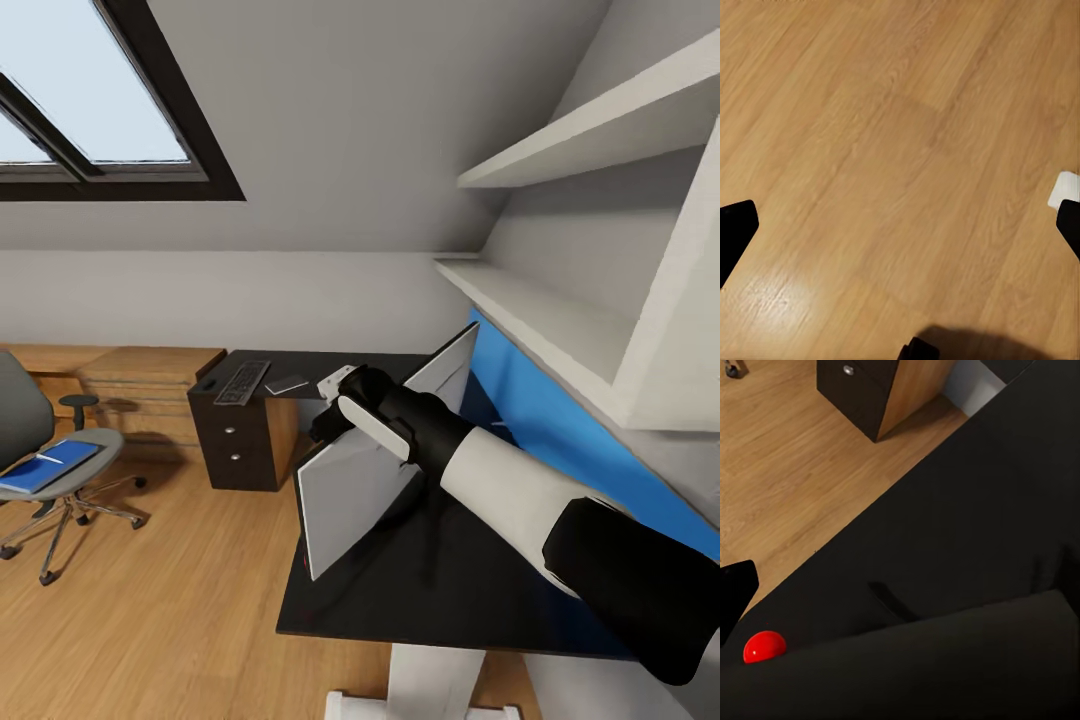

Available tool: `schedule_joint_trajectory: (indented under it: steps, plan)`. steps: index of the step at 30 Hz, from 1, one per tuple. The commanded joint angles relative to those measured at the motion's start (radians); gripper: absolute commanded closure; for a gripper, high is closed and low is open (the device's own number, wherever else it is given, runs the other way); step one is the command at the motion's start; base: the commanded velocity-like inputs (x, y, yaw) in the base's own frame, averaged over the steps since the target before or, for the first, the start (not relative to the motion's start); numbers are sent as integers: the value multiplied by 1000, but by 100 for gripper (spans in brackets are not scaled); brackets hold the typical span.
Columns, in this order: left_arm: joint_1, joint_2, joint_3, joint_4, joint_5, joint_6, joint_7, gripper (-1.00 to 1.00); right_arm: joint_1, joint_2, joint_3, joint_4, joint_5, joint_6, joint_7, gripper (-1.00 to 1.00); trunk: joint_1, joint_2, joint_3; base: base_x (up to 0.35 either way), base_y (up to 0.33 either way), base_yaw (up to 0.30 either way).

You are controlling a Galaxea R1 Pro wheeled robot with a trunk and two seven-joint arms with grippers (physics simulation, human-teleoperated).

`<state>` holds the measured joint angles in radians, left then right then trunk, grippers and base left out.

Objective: In the bedroom, organize the workspace by keeping the computer under the desk, ensuring the monitor is on the desk, placing the keyboard on the desk next to the monitor, placing the mouse on the desk next to the keyboard, moving the folder from the swivel chair onto the desk next to the mouse, stacking the notebook on top of the folder with the pen on top of the notebook, and positioning the swivel chair next to the desk.

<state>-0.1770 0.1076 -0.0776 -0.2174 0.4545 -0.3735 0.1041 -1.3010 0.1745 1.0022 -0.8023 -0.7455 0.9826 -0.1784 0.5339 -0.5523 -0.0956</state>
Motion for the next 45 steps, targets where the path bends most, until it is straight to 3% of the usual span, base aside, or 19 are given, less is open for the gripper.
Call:
schedule_joint_trajectory:
  steps: [1,26,37,41,43,45]
  plan:
    - [-1,0,-8,0,1,-8,8,-100,-1,0,3,0,-8,2,-10,-100,0,-2,-2,-5,-206,0]
    - [0,0,-8,0,2,-34,6,-100,-1,0,0,-2,-7,0,-11,-100,0,-2,-2,-37,-87,0]
    - [-1,0,-9,0,3,-34,6,-100,-1,0,-10,-7,-2,-40,-22,-100,0,-2,-2,-2,-2,0]
    - [0,-3,-9,0,3,-33,6,-100,-1,0,-41,-11,-1,-112,-61,-100,0,-2,-2,0,0,0]
    - [0,-8,-10,0,3,-33,6,-100,-1,0,-80,-20,0,-167,-105,-100,0,-2,-2,0,0,0]
    - [0,-14,-10,0,3,-33,7,-100,-1,0,-145,-46,1,-265,-196,-100,0,-2,-2,0,0,0]
